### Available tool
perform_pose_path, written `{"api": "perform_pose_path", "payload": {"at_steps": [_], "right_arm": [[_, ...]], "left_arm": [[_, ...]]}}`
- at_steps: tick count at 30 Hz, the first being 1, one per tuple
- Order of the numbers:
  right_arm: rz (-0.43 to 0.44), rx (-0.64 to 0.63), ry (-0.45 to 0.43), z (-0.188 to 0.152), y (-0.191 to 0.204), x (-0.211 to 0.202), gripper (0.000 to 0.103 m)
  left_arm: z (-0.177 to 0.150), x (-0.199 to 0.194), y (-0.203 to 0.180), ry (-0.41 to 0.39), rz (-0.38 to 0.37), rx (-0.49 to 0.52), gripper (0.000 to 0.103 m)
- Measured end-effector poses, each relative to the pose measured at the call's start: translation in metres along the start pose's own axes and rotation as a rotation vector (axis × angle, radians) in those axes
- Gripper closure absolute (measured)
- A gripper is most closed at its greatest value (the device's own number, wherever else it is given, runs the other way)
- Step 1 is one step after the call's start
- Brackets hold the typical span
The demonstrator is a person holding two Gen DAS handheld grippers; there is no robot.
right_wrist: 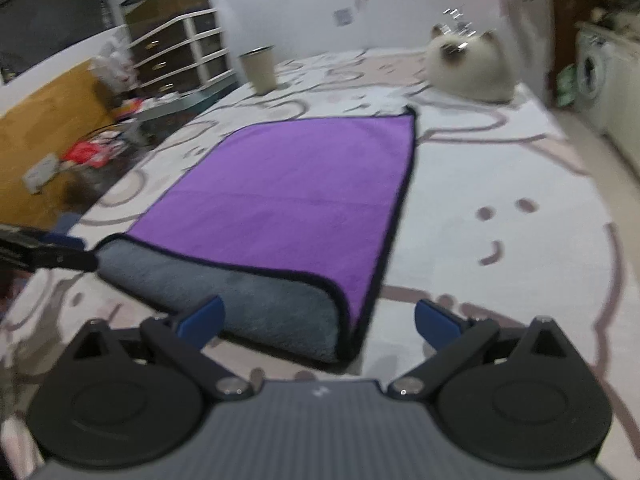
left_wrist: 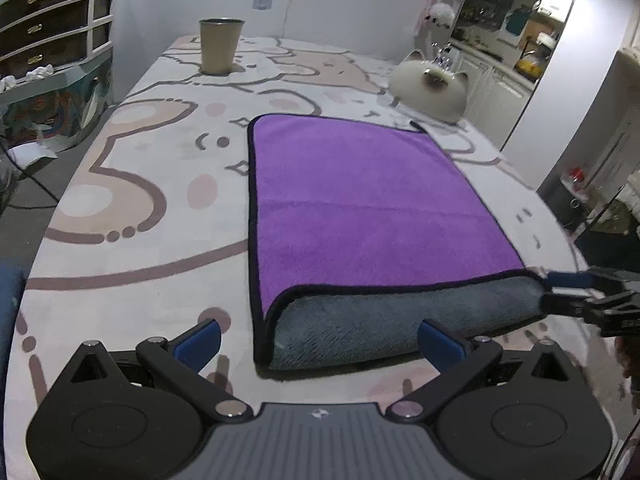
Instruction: Fold towel
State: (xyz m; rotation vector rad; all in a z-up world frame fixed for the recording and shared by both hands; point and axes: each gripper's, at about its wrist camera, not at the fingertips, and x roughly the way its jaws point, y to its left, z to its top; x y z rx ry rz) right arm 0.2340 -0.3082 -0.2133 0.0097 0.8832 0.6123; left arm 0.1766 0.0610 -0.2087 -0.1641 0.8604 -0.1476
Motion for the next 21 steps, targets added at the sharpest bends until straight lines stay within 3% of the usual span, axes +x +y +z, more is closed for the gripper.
{"api": "perform_pose_path", "payload": {"at_steps": [2, 4, 11, 21], "right_arm": [[0.034, -0.006, 0.022, 0.003, -0.001, 0.004, 0.026], [0.053, -0.015, 0.044, 0.007, -0.001, 0.010, 0.033], [0.082, -0.001, 0.065, 0.018, -0.004, 0.021, 0.041], [0.103, 0.033, 0.065, 0.004, -0.007, 0.011, 0.057]], "left_arm": [[0.003, 0.001, 0.001, -0.007, -0.009, 0.007, 0.003], [0.008, 0.004, 0.002, -0.009, -0.021, 0.005, 0.009], [0.018, 0.019, -0.001, 0.044, -0.065, 0.018, 0.029], [0.002, 0.015, 0.013, 0.072, -0.110, -0.017, 0.037]]}}
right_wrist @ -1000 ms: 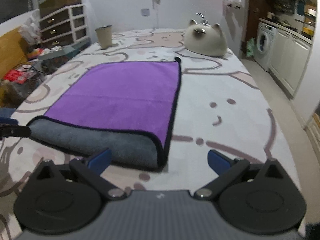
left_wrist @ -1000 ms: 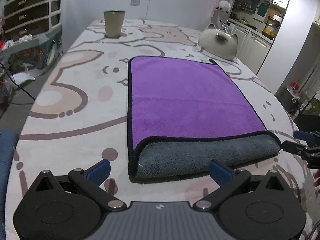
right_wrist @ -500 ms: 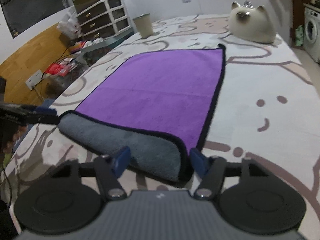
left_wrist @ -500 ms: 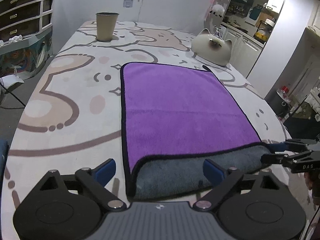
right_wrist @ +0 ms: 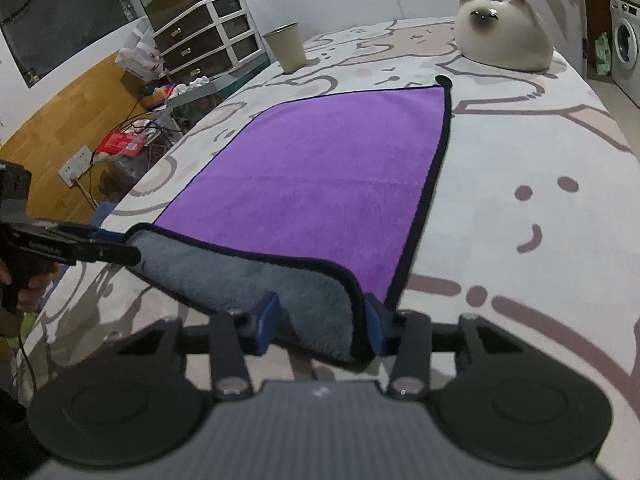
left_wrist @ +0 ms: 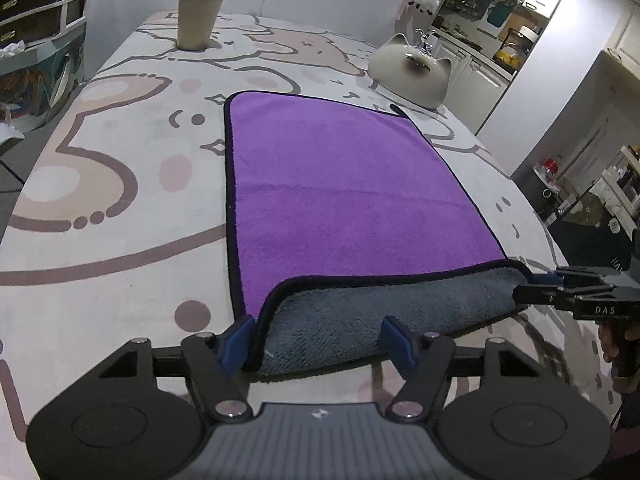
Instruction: Fold towel
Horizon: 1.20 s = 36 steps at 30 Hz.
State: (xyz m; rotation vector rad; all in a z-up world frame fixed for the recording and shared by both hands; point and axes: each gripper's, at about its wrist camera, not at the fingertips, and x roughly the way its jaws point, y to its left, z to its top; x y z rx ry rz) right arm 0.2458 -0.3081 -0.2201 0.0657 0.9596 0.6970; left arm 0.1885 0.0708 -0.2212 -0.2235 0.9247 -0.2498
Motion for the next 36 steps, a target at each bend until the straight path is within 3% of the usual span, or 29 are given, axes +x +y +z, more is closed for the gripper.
{"api": "perform_pose_path", "payload": {"at_steps": [5, 10, 12, 16, 25, 36], "right_arm": [[0.005, 0.007, 0.013, -0.002, -0.004, -0.003, 0.075], [-0.018, 0.010, 0.015, -0.004, -0.005, -0.003, 0.089], [-0.025, 0.004, 0.016, -0.004, -0.003, -0.003, 0.092], [-0.060, -0.010, 0.011, -0.004, 0.002, -0.003, 0.097], [-0.113, 0.018, -0.010, -0.005, 0.008, -0.006, 0.098], [-0.156, 0.015, -0.047, 0.030, 0.011, -0.017, 0.098]], "left_arm": [[-0.004, -0.004, 0.007, -0.012, -0.013, -0.016, 0.047], [-0.002, -0.004, 0.010, 0.003, 0.014, -0.013, 0.072], [-0.001, -0.003, 0.008, 0.013, 0.043, 0.010, 0.092], [-0.005, -0.006, 0.007, 0.006, 0.062, 0.013, 0.094], [-0.004, -0.018, -0.001, -0.042, 0.109, 0.007, 0.098], [0.038, -0.032, -0.012, -0.134, 0.149, 0.021, 0.098]]}}
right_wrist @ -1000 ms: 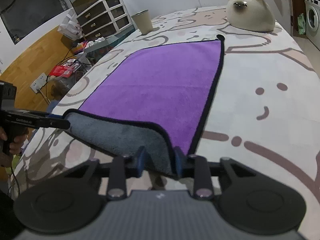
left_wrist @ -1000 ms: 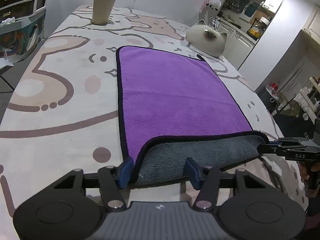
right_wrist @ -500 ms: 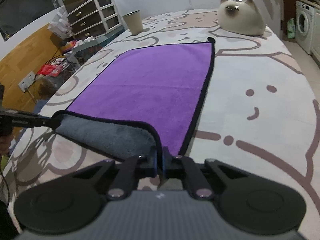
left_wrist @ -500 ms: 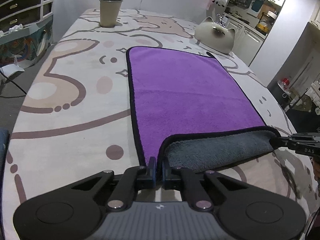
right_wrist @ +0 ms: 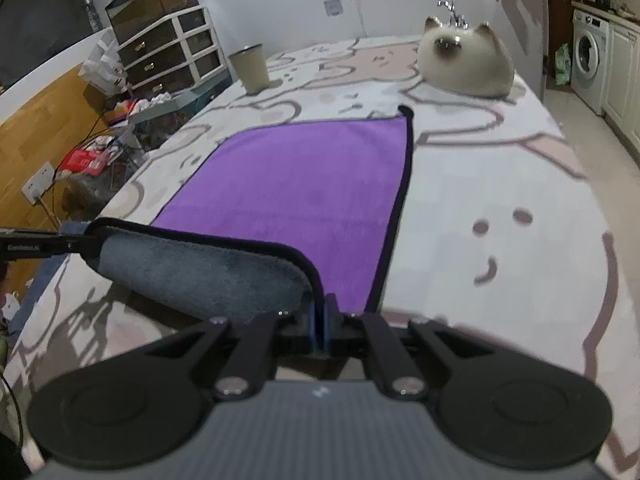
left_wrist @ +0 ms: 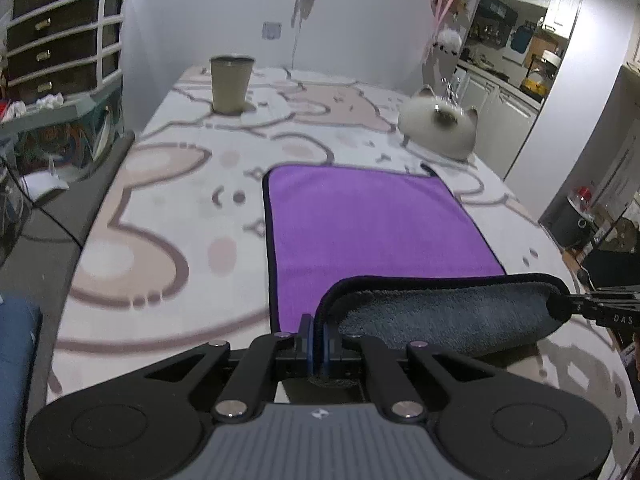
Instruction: Fold towel
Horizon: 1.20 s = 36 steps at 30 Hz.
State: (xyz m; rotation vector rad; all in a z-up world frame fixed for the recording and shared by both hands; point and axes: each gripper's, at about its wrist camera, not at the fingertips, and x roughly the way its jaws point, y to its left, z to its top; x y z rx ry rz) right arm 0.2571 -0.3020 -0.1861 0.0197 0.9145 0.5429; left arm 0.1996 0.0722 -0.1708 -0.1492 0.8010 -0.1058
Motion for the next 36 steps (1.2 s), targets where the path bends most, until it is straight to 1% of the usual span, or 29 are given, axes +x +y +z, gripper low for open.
{"api": "perform_pose_path", "payload": {"at_steps": [4, 8, 13, 22, 30, 36], "right_arm": [[-0.009, 0.011, -0.027, 0.022, -0.002, -0.002, 0.098], [-0.018, 0.012, -0.057, 0.042, -0.006, -0.001, 0.098], [-0.024, 0.004, -0.086, 0.068, -0.008, 0.004, 0.098], [-0.037, 0.013, -0.106, 0.105, -0.016, 0.022, 0.098], [-0.038, 0.072, -0.119, 0.133, -0.031, 0.045, 0.098], [-0.048, 0.080, -0.111, 0.147, -0.042, 0.069, 0.098]], "left_arm": [[0.020, 0.002, -0.001, -0.040, 0.009, 0.003, 0.098], [0.040, 0.007, -0.001, -0.063, 0.019, 0.012, 0.098], [0.061, 0.017, 0.001, -0.079, 0.030, 0.014, 0.098], [0.094, 0.039, 0.006, -0.100, 0.052, 0.008, 0.098], [0.119, 0.071, 0.012, -0.102, 0.086, -0.020, 0.098], [0.134, 0.101, 0.014, -0.095, 0.120, -0.018, 0.098]]}}
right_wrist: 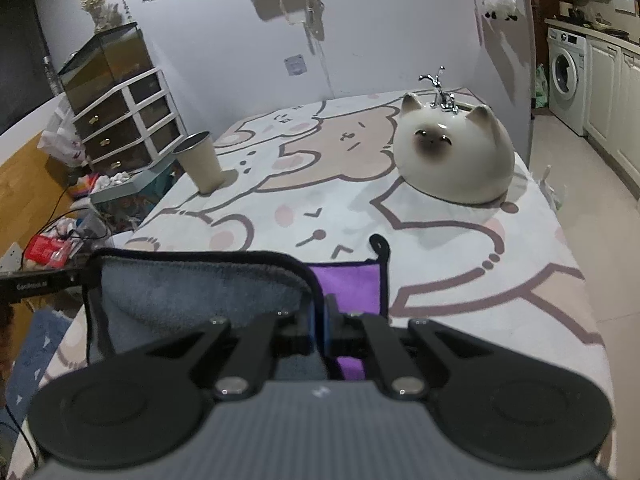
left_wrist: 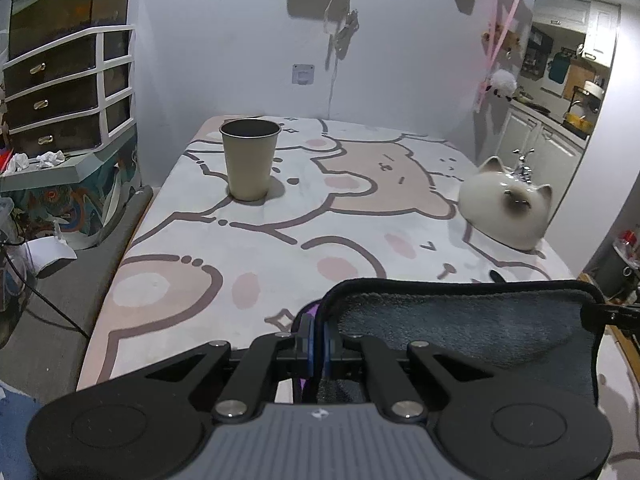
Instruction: Fold towel
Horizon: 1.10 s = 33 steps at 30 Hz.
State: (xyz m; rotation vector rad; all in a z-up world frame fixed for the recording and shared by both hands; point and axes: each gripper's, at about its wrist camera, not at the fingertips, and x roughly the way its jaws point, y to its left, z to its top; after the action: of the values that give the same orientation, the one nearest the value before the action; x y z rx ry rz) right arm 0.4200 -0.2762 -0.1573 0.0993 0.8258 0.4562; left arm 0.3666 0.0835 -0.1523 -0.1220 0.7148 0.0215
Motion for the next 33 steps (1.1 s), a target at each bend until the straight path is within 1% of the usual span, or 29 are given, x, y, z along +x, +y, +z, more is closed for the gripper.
{"api": "perform_pose_path", "payload": {"at_steps": [9, 17, 21, 29, 31, 32, 33], "right_arm": [[-0.007, 0.025, 0.019, 0.016, -0.013, 0.042, 0.098], [-0.039, 0.047, 0.052, 0.020, -0.019, 0.073, 0.098], [-0.045, 0.051, 0.065, 0.020, -0.020, 0.080, 0.098], [-0.063, 0.047, 0.065, 0.022, -0.019, 0.092, 0.098], [-0.071, 0.043, 0.063, 0.022, -0.018, 0.093, 0.096], [-0.075, 0.044, 0.059, 0.021, -0.017, 0.093, 0.093], [-0.077, 0.048, 0.052, 0.021, -0.017, 0.093, 0.091]], "left_arm": [[0.010, 0.046, 0.000, 0.035, 0.042, 0.027, 0.098], [0.012, 0.076, 0.000, 0.081, 0.050, 0.052, 0.098], [0.013, 0.086, 0.002, 0.096, 0.053, 0.056, 0.098], [0.019, 0.094, 0.000, 0.100, 0.056, 0.082, 0.098], [0.019, 0.097, 0.000, 0.116, 0.054, 0.073, 0.093], [0.018, 0.098, 0.000, 0.127, 0.054, 0.068, 0.088], [0.018, 0.098, 0.000, 0.144, 0.065, 0.071, 0.075]]}}
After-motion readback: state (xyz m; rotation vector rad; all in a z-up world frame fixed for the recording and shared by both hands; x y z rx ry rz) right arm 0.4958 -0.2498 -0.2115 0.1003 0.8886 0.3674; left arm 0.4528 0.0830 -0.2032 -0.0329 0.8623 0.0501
